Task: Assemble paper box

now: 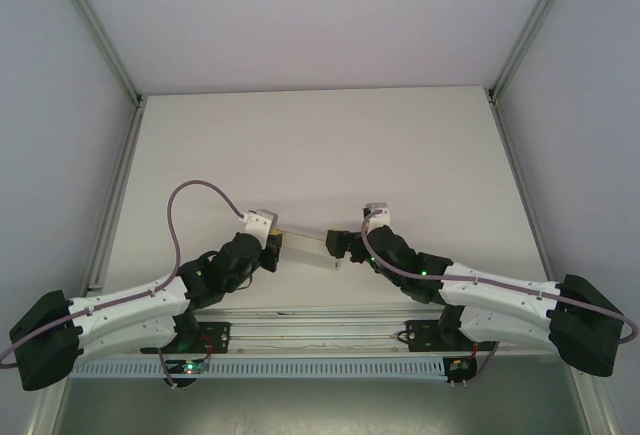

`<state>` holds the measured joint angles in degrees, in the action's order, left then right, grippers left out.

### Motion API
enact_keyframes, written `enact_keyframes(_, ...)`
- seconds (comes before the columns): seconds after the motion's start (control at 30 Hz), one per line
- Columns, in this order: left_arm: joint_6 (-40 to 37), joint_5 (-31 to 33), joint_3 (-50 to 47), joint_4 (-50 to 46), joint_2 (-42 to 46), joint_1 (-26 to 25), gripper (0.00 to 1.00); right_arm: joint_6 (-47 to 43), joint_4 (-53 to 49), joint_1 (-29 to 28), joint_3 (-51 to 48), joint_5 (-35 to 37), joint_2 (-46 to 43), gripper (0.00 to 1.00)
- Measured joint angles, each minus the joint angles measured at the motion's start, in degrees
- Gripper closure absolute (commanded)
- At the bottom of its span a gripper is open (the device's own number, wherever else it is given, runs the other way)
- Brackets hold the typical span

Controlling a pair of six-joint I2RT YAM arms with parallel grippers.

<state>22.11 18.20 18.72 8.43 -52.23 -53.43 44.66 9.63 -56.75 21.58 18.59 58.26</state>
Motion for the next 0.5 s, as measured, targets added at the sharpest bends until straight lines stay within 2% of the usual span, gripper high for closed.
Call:
enact_keyframes(0.1,-0.7,0.3,0.0,-0.1,0.0,-0.2,0.88,1.8,0.5,0.0,-0.3,-0.2,0.6,0.03)
enact_keyframes(0.27,-1.4,-0.3,-0.1,-1.5,0.5,-0.2,0.52,5.1,2.4,0.0,-2.0,-1.1,0.8,0.03)
enact_keyframes(0.33,-1.5,-0.8,0.0,-2.5,0.8,-0.2,0.41,6.1,2.9,0.0,-2.4,-1.3,0.8,0.03)
enact_keyframes(0.37,-1.3,-1.1,0.2,-3.4,0.9,-0.2,0.30,6.5,3.0,0.0,-2.4,-1.3,0.8,0.03)
enact_keyframes(0.4,-1.3,-1.4,0.6,-4.3,0.9,-0.2,0.12,6.7,3.1,0.0,-2.4,-1.2,1.0,0.03)
enact_keyframes(0.43,-1.3,-2.1,1.2,-5.6,0.9,-0.2,0.00,7.0,3.1,0.0,-2.5,-1.2,1.1,0.03)
enact_keyframes(0.5,-1.1,-4.5,2.2,-8.0,0.8,-0.4,0.00,7.6,3.5,0.0,-2.5,-1.2,1.4,0.03)
